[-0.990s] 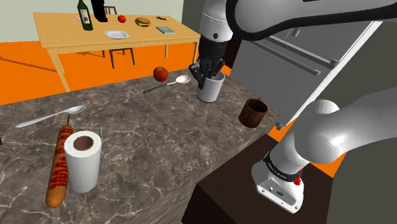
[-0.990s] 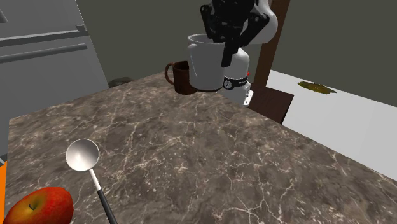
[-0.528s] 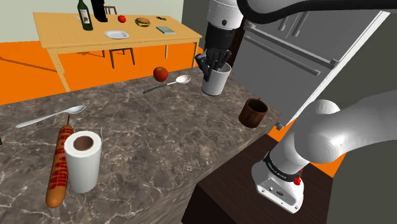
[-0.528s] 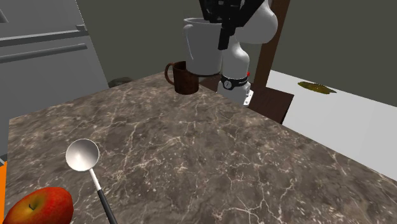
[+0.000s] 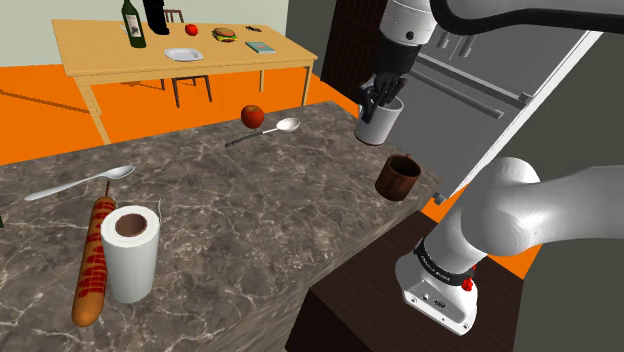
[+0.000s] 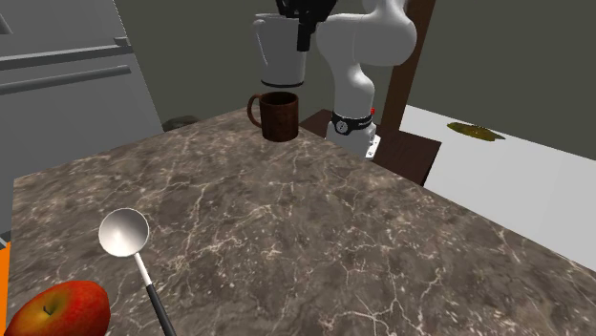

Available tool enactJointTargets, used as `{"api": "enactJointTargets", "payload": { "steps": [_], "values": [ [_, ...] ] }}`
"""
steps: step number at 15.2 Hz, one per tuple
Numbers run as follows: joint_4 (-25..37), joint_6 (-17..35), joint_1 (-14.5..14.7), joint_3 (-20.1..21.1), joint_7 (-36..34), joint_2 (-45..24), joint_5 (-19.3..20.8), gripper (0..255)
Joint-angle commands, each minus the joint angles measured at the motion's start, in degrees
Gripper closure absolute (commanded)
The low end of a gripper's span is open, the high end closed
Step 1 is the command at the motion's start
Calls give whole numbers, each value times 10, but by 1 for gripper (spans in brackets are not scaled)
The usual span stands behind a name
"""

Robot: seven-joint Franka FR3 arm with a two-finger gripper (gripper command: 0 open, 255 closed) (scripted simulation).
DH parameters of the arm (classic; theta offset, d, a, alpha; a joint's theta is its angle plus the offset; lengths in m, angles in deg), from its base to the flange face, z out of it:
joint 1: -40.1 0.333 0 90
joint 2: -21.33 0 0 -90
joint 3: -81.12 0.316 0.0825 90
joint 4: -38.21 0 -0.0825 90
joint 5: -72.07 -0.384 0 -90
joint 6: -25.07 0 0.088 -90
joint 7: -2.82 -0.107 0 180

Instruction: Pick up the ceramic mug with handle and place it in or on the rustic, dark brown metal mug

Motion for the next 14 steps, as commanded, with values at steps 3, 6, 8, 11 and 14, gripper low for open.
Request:
{"api": "enactJointTargets", "payload": {
  "steps": [3, 6, 8, 11, 14],
  "values": [
    [-22, -32, -20, -50, 52, 58, 35, 255],
    [-32, -55, -39, -89, 91, 93, 66, 255],
    [-35, -68, -52, -115, 119, 112, 88, 255],
    [-43, -76, -67, -145, 148, 132, 114, 255],
    [-69, -57, -69, -149, 147, 139, 118, 255]
  ]
}}
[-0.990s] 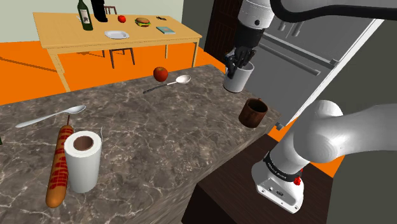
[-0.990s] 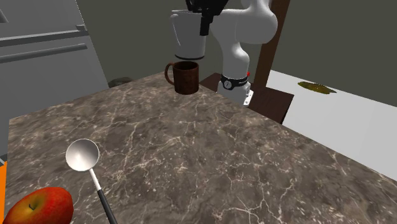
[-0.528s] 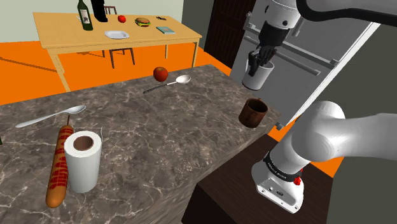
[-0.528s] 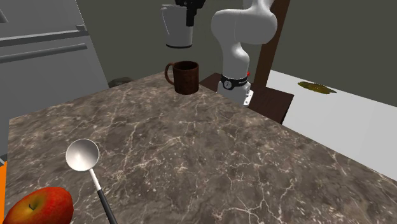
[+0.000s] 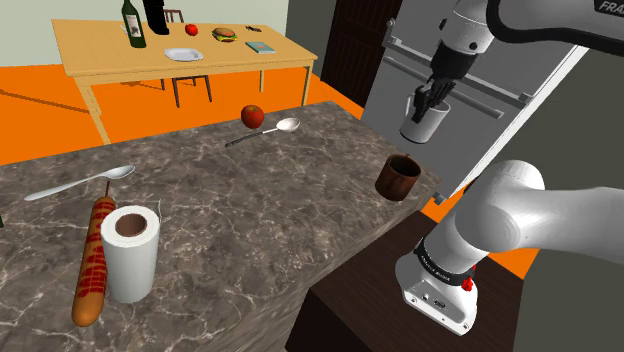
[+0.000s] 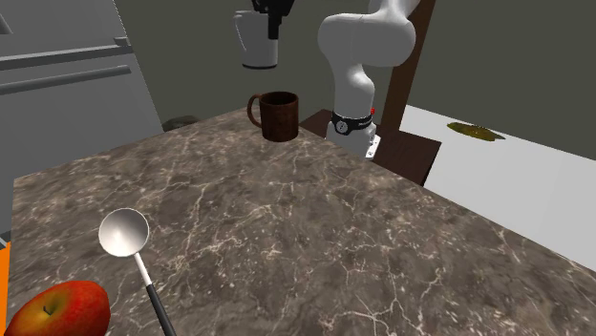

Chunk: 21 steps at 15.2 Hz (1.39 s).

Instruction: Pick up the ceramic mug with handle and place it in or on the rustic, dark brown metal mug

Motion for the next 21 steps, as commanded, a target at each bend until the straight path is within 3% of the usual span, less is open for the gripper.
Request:
{"api": "enactJointTargets", "payload": {
  "steps": [1, 14, 21],
  "values": [
    [-16, 10, -2, -2, 0, 6, 3, 255],
    [-120, 99, -13, -22, -6, 21, 24, 255],
    [-120, 99, -13, -21, -6, 21, 24, 255]
  ]
}}
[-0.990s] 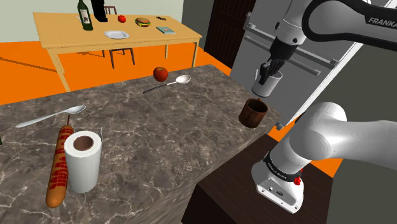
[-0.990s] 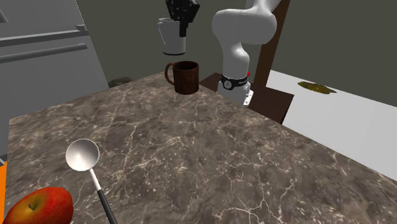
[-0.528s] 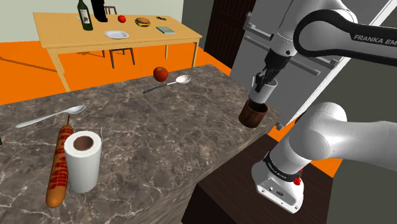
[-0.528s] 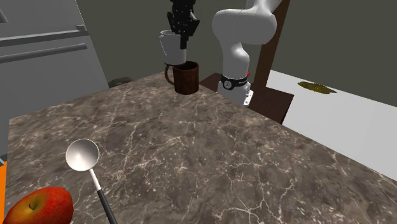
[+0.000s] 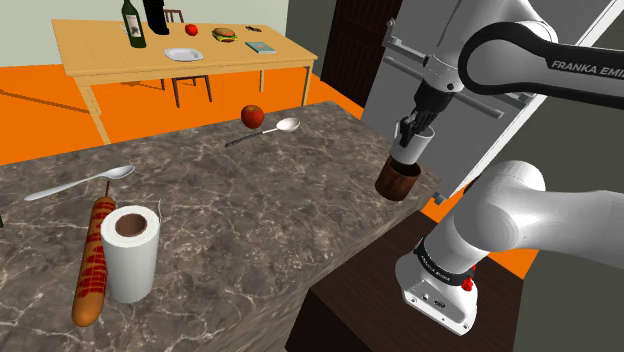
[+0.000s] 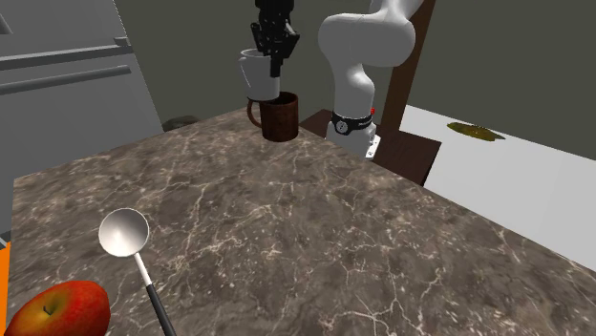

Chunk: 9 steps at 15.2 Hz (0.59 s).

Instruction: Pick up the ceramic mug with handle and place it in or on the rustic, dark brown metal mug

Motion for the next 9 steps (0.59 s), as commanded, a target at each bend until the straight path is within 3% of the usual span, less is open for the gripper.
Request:
{"api": "enactJointTargets", "payload": {
  "steps": [1, 2, 7, 9],
  "values": [
    [-2, -1, 0, 0, 0, 0, 0, 255],
    [-1, 0, 0, 0, 0, -2, 0, 0],
    [-2, -1, 0, 0, 0, 0, 0, 0],
    [36, -39, 6, 10, 1, 1, -10, 0]
  ]
}}
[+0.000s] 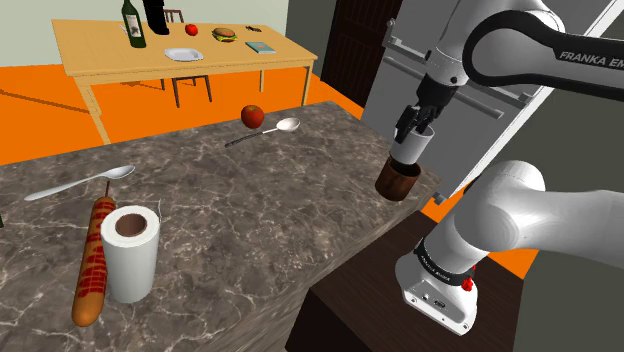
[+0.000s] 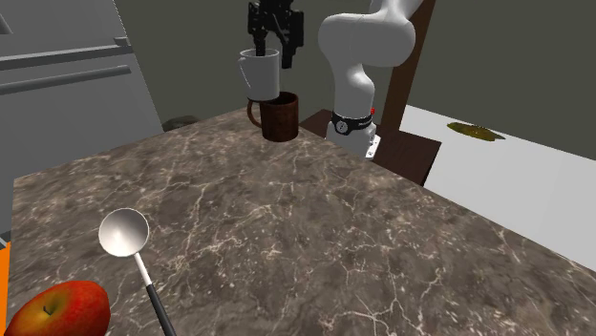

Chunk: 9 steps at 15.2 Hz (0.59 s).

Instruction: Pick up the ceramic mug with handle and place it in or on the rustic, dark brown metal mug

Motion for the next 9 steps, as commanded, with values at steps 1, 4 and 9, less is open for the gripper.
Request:
{"api": "enactJointTargets", "payload": {
  "steps": [1, 4, 9],
  "values": [
    [34, -36, 4, 8, 2, 2, -8, 0],
    [49, -50, 6, 12, 2, 0, -12, 0],
    [49, -50, 6, 12, 2, 0, -12, 0]
  ]
}}
